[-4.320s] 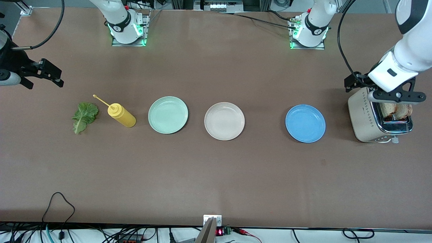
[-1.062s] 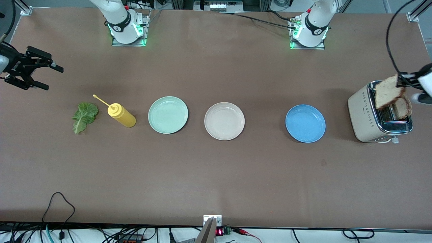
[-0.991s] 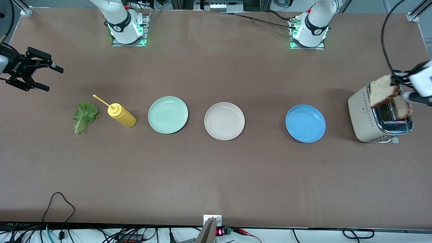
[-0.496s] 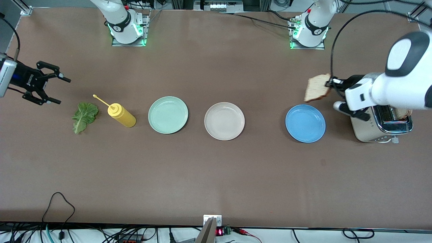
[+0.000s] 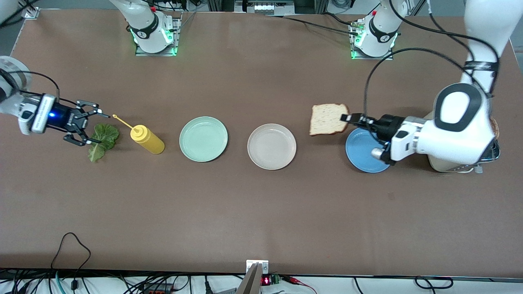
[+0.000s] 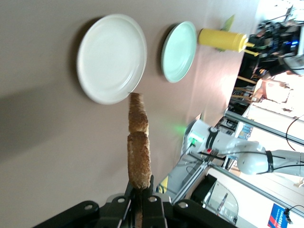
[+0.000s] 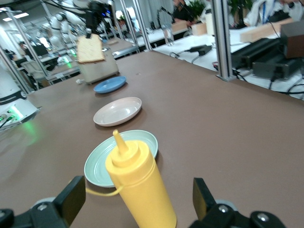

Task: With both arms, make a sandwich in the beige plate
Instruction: 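Carry the bread to the beige plate while the right gripper reaches the bottle, then release the bread with the left gripper while the right gripper grasps the bottle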

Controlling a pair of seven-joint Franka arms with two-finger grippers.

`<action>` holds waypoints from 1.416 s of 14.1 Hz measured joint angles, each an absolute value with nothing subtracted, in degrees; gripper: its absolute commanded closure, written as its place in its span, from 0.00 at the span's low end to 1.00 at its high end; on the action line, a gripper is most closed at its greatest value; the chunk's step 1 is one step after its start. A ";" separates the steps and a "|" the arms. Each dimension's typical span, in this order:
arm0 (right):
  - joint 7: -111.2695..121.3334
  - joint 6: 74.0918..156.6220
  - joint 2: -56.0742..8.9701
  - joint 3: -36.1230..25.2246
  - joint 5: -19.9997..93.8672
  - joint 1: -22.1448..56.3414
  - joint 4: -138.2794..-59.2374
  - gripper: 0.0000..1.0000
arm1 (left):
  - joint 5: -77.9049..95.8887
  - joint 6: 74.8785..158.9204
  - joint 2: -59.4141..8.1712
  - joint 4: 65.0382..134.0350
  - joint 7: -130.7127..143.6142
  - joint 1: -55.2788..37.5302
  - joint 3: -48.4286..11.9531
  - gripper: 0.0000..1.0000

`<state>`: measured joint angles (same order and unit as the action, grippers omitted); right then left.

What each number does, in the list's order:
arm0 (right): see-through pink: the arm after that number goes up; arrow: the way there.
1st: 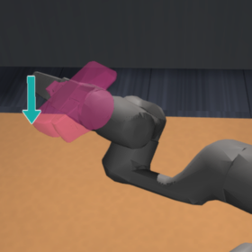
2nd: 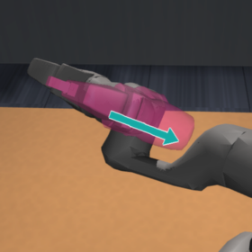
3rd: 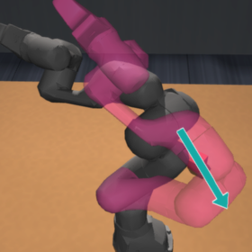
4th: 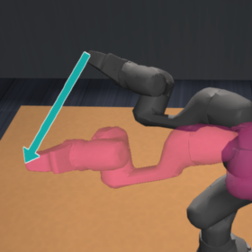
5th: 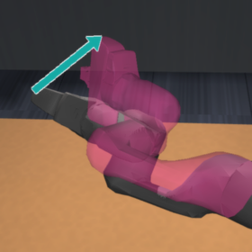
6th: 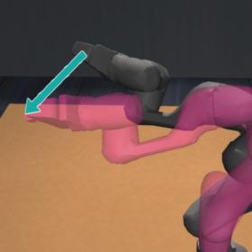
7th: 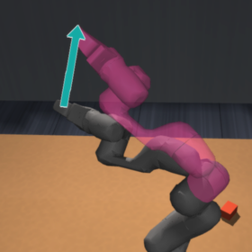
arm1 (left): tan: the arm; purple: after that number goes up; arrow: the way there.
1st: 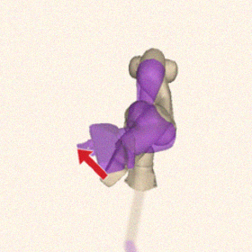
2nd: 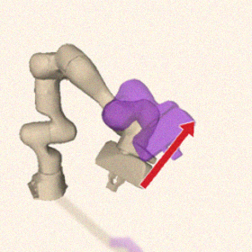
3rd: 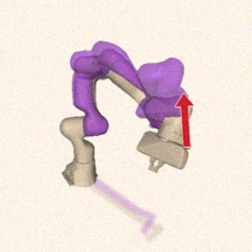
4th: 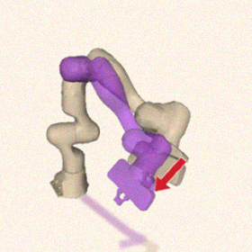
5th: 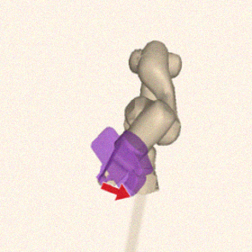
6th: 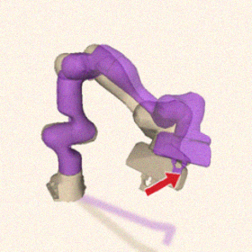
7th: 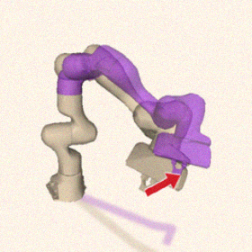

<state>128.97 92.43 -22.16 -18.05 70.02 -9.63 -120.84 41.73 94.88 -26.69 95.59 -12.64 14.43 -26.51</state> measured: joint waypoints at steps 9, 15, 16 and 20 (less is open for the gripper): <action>145.76 83.30 -36.91 -17.21 78.21 -9.96 -118.32 0.00 | 64.58 115.63 -41.89 103.22 -55.32 9.06 -26.33 1.00; 152.00 81.80 -42.40 -12.98 81.20 -9.94 -115.89 0.00 | 70.02 121.44 -43.59 103.44 -57.04 4.50 -26.48 1.00; 152.43 81.80 -42.77 -12.34 81.58 -9.93 -115.19 0.00 | 70.12 121.86 -44.02 103.56 -57.04 3.97 -26.48 1.00; 154.03 81.80 -44.21 -10.49 83.05 -9.85 -113.60 0.00 | 70.56 122.00 -46.48 103.60 -57.04 3.62 -26.44 1.00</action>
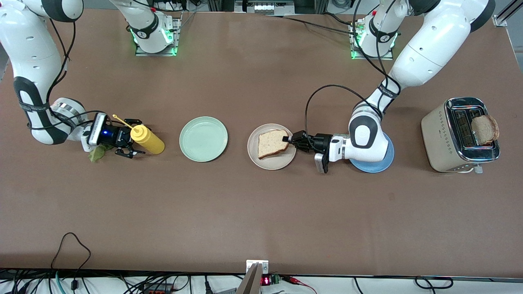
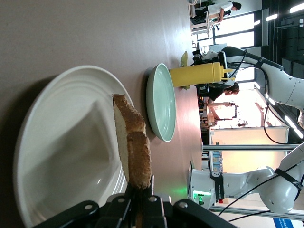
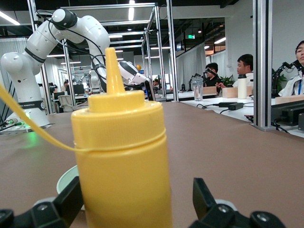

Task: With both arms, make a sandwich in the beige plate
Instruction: 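Release the bread with the left gripper while the right gripper grasps the bottle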

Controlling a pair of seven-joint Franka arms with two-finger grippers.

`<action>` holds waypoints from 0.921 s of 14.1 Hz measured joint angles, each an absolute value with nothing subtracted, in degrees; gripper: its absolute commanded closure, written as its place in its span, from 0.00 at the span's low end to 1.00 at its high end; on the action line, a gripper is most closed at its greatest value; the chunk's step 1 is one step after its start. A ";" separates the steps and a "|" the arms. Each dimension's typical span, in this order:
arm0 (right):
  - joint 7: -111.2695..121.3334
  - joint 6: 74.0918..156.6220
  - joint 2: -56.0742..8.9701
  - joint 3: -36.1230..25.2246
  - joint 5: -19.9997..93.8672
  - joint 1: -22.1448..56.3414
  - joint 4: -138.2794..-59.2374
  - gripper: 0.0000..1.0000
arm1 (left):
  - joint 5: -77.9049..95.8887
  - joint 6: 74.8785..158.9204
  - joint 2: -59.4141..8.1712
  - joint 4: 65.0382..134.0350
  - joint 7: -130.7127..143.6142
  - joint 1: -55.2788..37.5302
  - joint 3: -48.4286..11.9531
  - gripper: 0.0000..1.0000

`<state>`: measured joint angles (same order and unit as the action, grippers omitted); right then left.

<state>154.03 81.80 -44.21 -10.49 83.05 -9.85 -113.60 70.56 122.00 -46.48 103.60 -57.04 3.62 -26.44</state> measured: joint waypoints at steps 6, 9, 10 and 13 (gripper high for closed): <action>154.93 81.77 -45.30 -9.93 84.09 -9.10 -113.23 0.00 | 72.97 121.98 -47.74 103.77 -56.87 2.90 -26.47 0.00; 154.95 81.72 -45.33 -9.90 84.12 -8.68 -113.15 0.24 | 72.98 121.99 -47.43 103.75 -56.86 3.07 -26.43 0.00; 154.95 81.69 -45.33 -9.88 84.12 -8.60 -113.13 0.44 | 72.98 121.99 -47.04 103.76 -56.86 3.16 -26.38 0.00; 154.97 81.60 -45.33 -9.87 84.12 -8.54 -113.09 0.69 | 72.51 121.99 -44.77 104.07 -56.80 3.44 -26.07 0.00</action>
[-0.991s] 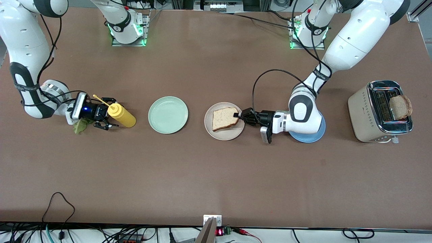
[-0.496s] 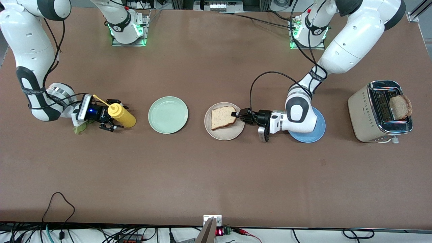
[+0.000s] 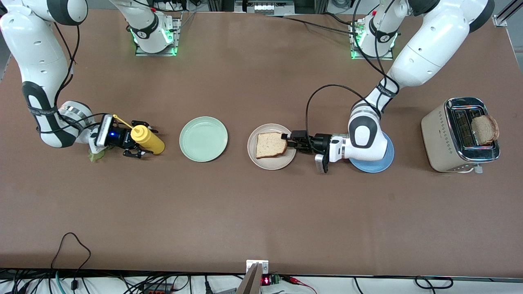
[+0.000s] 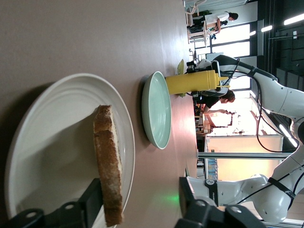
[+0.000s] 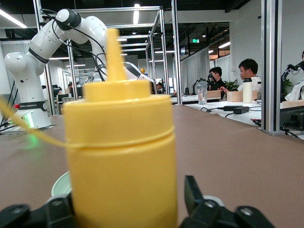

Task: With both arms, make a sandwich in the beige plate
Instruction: 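Release the bread with the left gripper while the right gripper grasps the bottle, then lift the yellow bottle toward the beige plate while the left gripper returns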

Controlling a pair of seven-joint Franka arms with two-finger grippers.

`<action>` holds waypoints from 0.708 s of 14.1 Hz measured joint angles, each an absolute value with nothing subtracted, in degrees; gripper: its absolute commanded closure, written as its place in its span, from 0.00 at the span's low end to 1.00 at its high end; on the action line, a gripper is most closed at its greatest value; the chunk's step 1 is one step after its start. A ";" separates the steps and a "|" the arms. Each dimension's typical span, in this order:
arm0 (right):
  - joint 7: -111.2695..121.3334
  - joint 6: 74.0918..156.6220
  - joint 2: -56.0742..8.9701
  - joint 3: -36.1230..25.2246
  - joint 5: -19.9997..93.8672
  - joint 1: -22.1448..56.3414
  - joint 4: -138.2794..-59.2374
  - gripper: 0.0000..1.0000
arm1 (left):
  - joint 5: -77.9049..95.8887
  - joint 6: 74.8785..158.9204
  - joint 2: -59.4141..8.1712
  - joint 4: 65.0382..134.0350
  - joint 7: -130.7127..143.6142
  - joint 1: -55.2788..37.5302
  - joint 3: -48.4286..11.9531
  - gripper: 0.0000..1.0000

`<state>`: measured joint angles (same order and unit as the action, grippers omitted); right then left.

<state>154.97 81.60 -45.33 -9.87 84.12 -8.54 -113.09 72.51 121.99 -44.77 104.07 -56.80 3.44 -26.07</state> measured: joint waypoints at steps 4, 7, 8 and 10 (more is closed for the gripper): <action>154.96 81.68 -45.22 -9.91 84.11 -8.35 -112.20 0.73 | 60.60 121.95 -40.34 104.60 -49.27 4.36 -25.64 0.00; 151.97 83.13 -43.14 -10.83 82.60 -6.57 -109.76 0.73 | 48.88 121.35 -36.11 104.65 -40.58 5.00 -25.56 0.00; 149.52 84.84 -41.33 -11.14 81.19 -5.69 -109.09 0.73 | 44.71 120.52 -34.82 104.69 -37.95 5.11 -25.54 0.00; 143.86 89.44 -36.67 -11.32 78.02 -4.02 -108.42 0.73 | 36.49 119.40 -32.57 104.74 -33.41 5.56 -25.46 0.00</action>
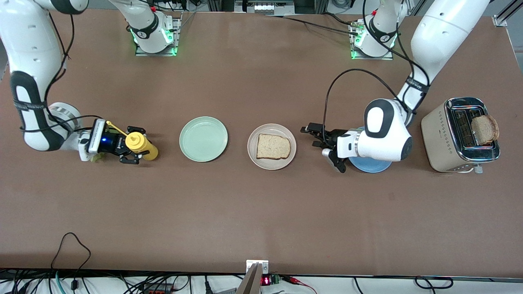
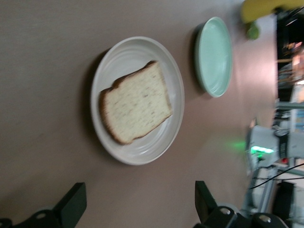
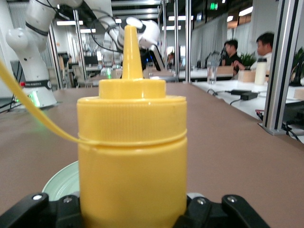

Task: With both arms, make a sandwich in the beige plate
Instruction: 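Lift the yellow bottle toward the beige plate while the left gripper returns, then tilt the yellow bottle over the bread with the right gripper and squeeze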

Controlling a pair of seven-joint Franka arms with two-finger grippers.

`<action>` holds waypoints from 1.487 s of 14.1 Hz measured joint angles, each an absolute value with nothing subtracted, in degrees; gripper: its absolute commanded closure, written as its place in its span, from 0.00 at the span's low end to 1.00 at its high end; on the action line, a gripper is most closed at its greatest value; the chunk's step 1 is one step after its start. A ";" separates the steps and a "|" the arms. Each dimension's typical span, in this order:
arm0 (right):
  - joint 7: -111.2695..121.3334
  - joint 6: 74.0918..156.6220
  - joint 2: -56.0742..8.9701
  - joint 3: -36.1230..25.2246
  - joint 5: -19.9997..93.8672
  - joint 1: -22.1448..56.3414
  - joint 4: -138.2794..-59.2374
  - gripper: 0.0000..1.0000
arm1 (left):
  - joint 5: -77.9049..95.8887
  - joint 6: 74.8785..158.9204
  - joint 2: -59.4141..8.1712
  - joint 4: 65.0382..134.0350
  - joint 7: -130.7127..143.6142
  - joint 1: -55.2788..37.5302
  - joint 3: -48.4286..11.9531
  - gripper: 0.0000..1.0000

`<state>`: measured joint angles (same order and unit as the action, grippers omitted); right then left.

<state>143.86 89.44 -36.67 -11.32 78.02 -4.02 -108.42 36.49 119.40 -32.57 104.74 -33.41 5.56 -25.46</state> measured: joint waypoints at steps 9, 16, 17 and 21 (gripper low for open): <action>121.30 117.35 -23.42 -11.28 64.25 12.38 -106.15 0.73 | 5.21 104.04 -23.29 100.17 -17.22 9.56 -25.04 0.00; 101.15 136.58 -22.87 -11.28 44.86 25.41 -104.98 0.72 | -9.57 87.13 -18.32 86.80 -14.18 11.68 -24.86 0.00; 97.21 138.07 -22.87 -11.28 40.75 26.76 -104.95 0.72 | -11.11 84.90 -18.21 84.31 -14.14 11.59 -24.93 0.00; 76.89 140.57 -22.87 -11.25 20.87 32.65 -103.24 0.72 | -12.11 78.86 -17.75 77.88 -13.62 11.48 -24.47 0.00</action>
